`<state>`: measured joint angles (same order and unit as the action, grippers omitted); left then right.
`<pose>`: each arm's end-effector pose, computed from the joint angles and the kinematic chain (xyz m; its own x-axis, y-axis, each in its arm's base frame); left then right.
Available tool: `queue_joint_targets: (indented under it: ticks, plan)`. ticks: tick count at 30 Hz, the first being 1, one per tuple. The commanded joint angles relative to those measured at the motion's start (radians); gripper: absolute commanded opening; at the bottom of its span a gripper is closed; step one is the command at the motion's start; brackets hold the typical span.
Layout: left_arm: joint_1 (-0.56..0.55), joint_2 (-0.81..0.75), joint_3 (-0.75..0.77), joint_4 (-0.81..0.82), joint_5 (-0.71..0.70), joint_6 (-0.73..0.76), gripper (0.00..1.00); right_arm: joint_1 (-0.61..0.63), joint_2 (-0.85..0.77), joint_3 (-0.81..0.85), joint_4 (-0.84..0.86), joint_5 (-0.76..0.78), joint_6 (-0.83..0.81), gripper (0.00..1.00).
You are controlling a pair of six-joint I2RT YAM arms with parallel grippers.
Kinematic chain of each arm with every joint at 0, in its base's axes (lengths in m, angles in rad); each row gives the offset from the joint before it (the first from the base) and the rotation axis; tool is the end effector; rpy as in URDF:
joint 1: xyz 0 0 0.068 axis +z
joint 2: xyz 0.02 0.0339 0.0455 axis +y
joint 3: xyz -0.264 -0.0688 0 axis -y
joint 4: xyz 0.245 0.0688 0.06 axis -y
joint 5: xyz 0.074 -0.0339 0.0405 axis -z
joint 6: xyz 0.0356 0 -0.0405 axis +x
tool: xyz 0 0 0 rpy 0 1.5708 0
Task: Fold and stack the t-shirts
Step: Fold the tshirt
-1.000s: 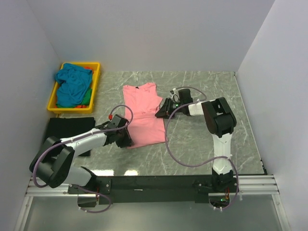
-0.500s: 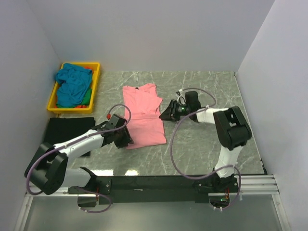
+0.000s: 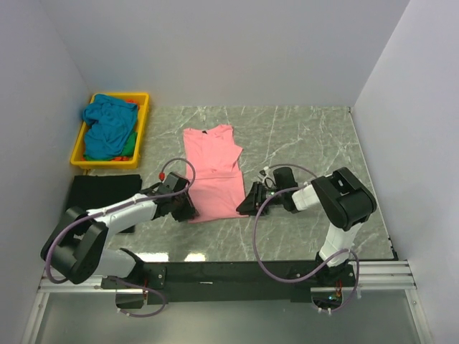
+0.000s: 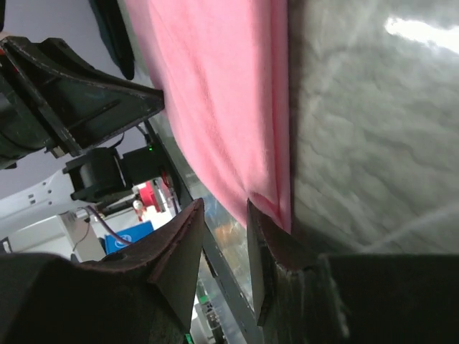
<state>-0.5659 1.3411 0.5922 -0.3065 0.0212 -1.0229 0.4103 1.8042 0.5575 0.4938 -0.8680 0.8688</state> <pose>0.1973 -0.1262 0.1524 -0.8477 -0.4726 -0.2410 -0.3431 0.8349 -0.4303 0.2521 0.1393 0.0909 -0.9916 0.1069 -0.0728 -0.0174 0.4476 0.8941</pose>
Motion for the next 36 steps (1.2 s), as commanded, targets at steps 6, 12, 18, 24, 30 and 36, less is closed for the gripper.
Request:
queue_joint_targets:
  ticks: [6, 12, 18, 24, 30, 36]
  plan:
    - [0.023, -0.038, -0.118, -0.028, -0.007, -0.046, 0.33, -0.062, -0.037, -0.123, -0.063, 0.072, -0.066, 0.39]
    - [0.021, -0.204, -0.077, -0.199, -0.061, -0.060, 0.44, -0.054, -0.236, -0.122, -0.297, 0.158, -0.158, 0.39]
    - [0.009, -0.260, 0.004, -0.351, -0.135, -0.048, 0.67, 0.024, -0.481, 0.019, -0.662, 0.447, -0.258, 0.45]
    - [-0.067, -0.156, 0.080, -0.418, -0.217, -0.046, 0.78, 0.220, -0.484, 0.203, -0.920, 0.803, -0.255, 0.51]
    - [-0.146, -0.039, 0.152, -0.410, -0.237, -0.065, 0.75, 0.314, -0.379, 0.308, -0.997, 0.916, -0.208, 0.52]
    - [-0.186, -0.005, 0.172, -0.393, -0.257, -0.074, 0.74, 0.343, -0.306, 0.320, -0.976, 0.925, -0.186, 0.52]
